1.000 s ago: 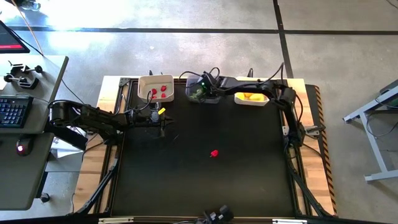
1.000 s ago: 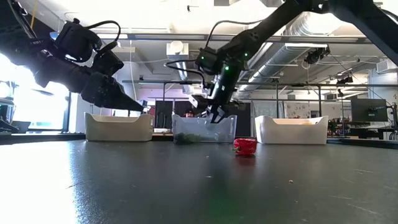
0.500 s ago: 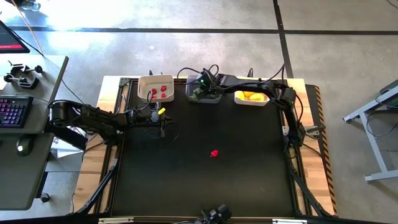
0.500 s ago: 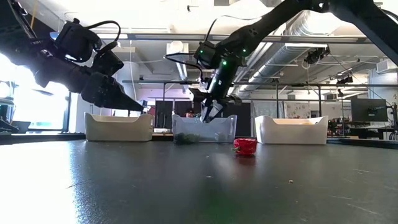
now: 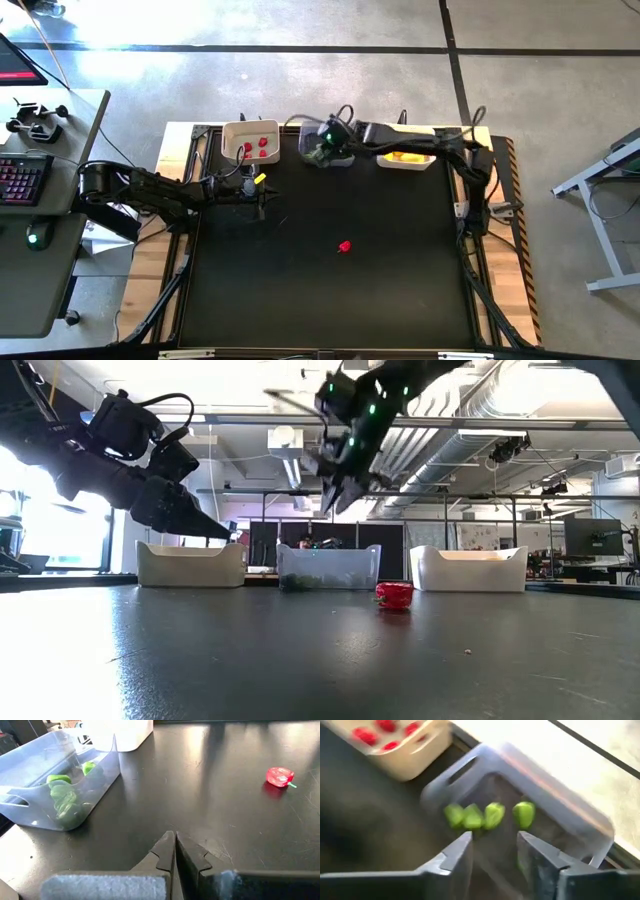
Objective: Sort produce into baskets
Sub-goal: Put the red bell pepper into the gray bin
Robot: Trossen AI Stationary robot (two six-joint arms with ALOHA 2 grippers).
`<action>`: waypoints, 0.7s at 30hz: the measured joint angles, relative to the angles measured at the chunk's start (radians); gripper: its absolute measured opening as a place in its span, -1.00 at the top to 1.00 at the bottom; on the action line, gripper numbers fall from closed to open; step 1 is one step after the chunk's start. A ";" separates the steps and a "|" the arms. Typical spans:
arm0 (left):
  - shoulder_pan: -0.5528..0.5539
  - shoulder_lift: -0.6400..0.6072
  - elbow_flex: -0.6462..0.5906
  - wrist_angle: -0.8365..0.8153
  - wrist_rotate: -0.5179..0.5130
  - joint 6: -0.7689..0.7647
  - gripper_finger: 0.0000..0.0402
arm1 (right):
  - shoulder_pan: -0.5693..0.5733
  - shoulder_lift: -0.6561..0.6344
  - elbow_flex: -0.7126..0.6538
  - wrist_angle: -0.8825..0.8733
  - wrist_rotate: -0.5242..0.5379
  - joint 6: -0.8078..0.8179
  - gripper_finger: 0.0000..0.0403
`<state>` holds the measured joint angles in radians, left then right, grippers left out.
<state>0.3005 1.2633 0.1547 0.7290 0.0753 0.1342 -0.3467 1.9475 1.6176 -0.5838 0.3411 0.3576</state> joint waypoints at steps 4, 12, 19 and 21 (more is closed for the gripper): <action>0.000 0.000 0.000 0.000 0.000 0.000 0.99 | 0.106 -0.023 0.000 -0.070 0.007 0.026 0.52; 0.000 0.000 0.000 -0.001 0.000 0.000 0.99 | 0.347 -0.011 -0.049 -0.134 0.055 0.181 0.96; 0.000 0.000 0.000 -0.001 0.000 0.000 0.99 | 0.488 -0.010 -0.096 -0.159 0.139 0.376 0.99; 0.000 0.000 0.000 -0.001 0.000 0.000 0.99 | 0.504 -0.010 -0.096 -0.186 0.113 0.387 0.98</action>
<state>0.3005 1.2631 0.1547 0.7279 0.0752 0.1341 0.1572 1.9373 1.5211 -0.7695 0.4546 0.7450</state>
